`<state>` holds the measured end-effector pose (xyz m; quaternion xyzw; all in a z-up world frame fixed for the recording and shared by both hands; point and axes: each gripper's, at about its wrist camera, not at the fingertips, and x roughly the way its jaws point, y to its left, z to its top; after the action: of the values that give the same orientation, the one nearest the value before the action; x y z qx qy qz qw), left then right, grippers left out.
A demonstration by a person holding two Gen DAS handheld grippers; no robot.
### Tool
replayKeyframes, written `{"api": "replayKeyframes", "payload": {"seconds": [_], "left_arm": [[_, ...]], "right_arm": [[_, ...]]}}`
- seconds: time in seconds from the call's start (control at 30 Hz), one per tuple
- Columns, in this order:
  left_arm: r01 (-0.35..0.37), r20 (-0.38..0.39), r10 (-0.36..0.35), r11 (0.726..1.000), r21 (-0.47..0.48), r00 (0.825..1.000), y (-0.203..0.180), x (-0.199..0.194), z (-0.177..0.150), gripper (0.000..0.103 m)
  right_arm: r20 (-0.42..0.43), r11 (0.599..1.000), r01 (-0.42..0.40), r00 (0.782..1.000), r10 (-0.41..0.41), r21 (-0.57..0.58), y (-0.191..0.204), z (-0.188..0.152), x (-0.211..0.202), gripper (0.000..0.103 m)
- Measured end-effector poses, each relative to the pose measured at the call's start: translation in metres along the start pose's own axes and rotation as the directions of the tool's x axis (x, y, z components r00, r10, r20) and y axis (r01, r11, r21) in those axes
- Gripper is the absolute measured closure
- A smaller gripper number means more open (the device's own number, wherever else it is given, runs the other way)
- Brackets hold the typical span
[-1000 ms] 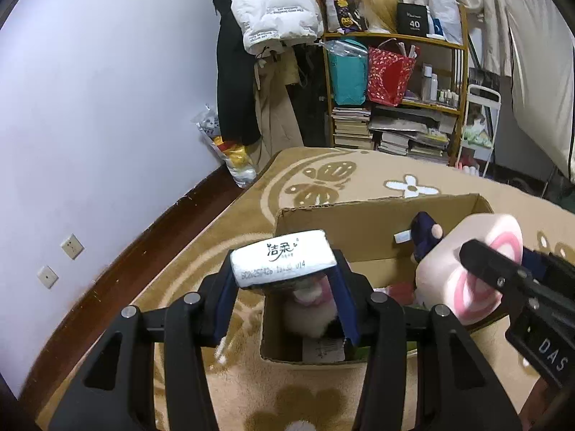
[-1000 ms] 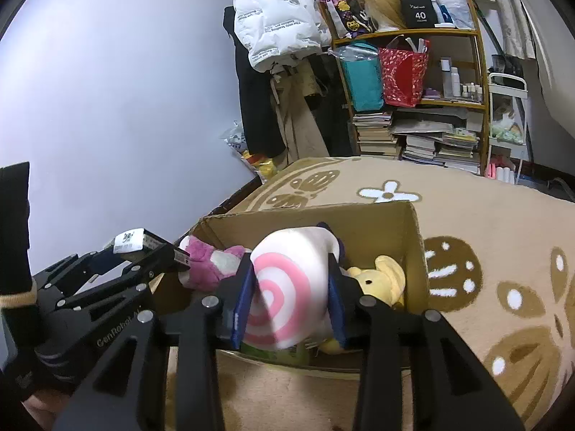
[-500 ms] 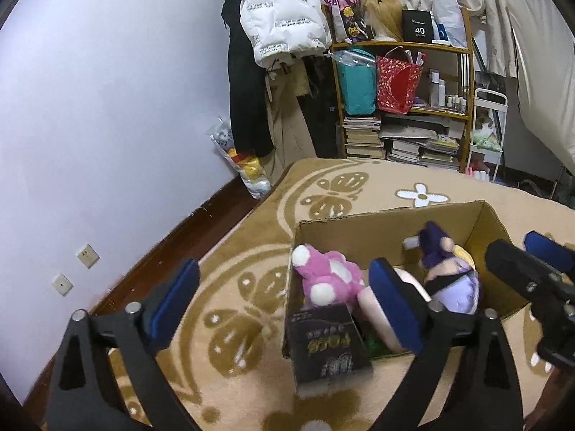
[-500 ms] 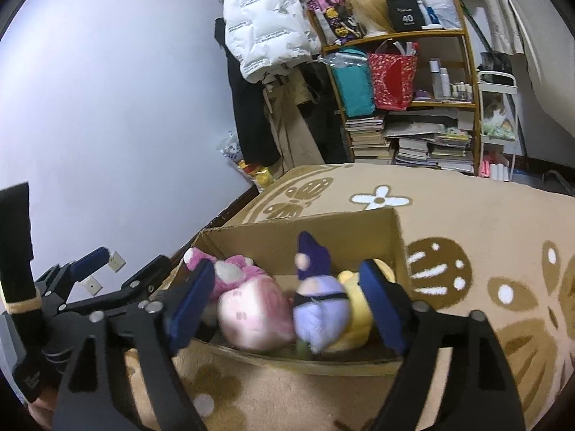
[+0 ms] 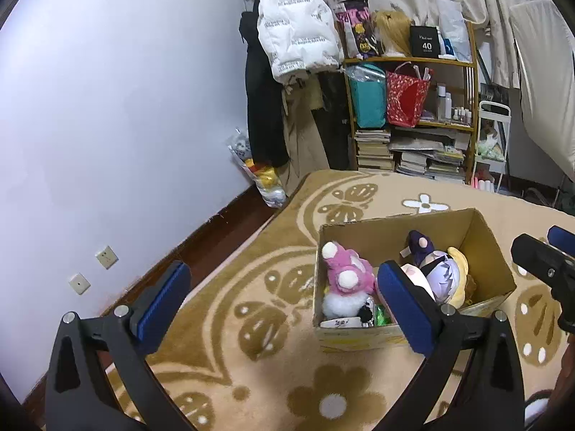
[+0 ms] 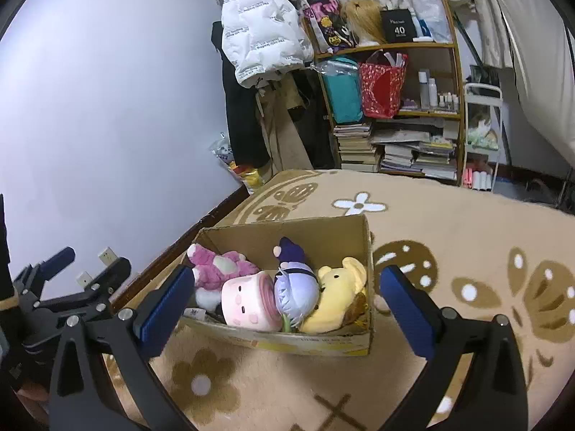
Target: Organize soft objects
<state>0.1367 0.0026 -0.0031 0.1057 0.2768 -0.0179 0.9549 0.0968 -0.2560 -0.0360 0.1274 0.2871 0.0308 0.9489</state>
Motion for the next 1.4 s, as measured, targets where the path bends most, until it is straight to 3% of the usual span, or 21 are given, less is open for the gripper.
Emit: {"api": "replayKeyframes", "payload": {"seconds": [0.33,0.67,1.03,1.4], "left_arm": [[0.031,0.01,-0.031,0.999,-0.024,0.999,0.011,-0.047,-0.015,0.0],[0.011,0.006,-0.011,0.999,-0.042,1.0,0.018,-0.081,-0.035,0.0],[-0.016,-0.027,0.016,1.0,-0.017,1.0,0.022,-0.073,-0.052,0.0],[0.02,-0.051,-0.019,1.0,0.007,0.999,0.009,-0.058,-0.063,0.0]], "right_arm": [[0.051,0.998,0.046,0.998,-0.045,-0.033,0.007,0.001,-0.047,0.0],[0.053,0.995,0.082,0.995,-0.079,-0.062,0.006,-0.017,-0.082,0.0],[0.033,0.993,0.1,0.995,-0.098,-0.054,0.007,-0.046,-0.086,0.0],[0.005,0.993,0.12,0.993,-0.12,-0.018,-0.006,-0.058,-0.074,0.0]]}}
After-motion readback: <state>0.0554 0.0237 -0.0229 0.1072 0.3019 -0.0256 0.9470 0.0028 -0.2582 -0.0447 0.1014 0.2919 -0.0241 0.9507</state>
